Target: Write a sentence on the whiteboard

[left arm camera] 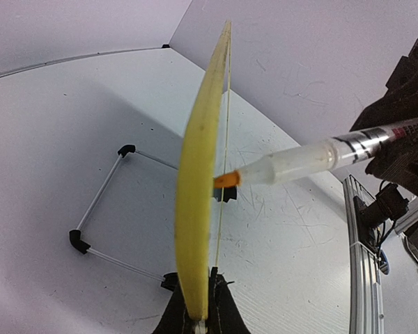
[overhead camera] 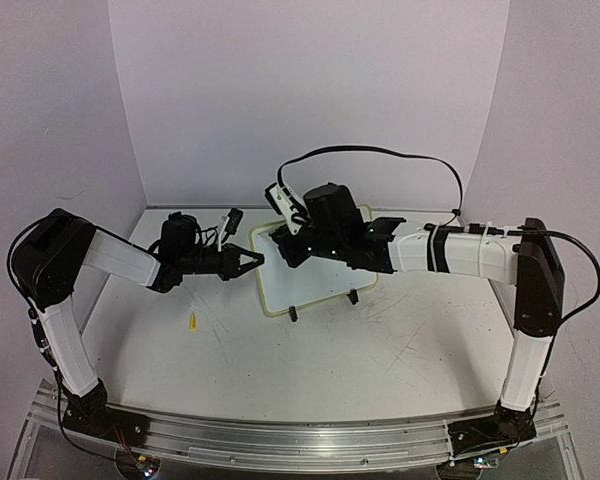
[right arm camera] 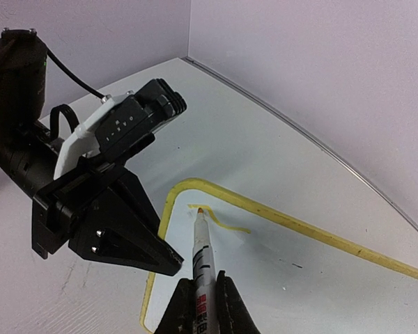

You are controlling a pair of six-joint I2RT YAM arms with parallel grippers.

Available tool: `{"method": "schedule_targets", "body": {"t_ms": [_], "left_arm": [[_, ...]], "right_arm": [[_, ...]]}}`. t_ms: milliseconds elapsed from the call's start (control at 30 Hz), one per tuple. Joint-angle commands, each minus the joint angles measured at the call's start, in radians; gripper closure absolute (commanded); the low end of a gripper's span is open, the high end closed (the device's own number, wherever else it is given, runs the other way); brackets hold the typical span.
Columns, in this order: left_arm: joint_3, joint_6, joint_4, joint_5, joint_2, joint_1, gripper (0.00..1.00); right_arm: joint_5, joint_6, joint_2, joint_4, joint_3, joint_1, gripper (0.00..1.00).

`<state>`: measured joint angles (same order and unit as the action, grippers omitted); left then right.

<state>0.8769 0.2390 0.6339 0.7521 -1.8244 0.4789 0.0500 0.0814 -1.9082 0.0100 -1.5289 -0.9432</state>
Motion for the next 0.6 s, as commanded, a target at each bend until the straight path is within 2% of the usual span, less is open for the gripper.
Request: {"method": "schedule_targets", "body": {"t_ms": [0,567], "left_arm": [[0.017,-0.060,-0.064,-0.090,0.018,-0.007,1.00],[0.022,-0.061,-0.068,-0.088,0.017,-0.007,1.00]], "right_arm": [[0.021,-0.004,-0.014,0.013,-0.049,-0.001,1.00],[0.026,-0.019,-0.006,-0.010,-0.034,-0.003,1.00]]}}
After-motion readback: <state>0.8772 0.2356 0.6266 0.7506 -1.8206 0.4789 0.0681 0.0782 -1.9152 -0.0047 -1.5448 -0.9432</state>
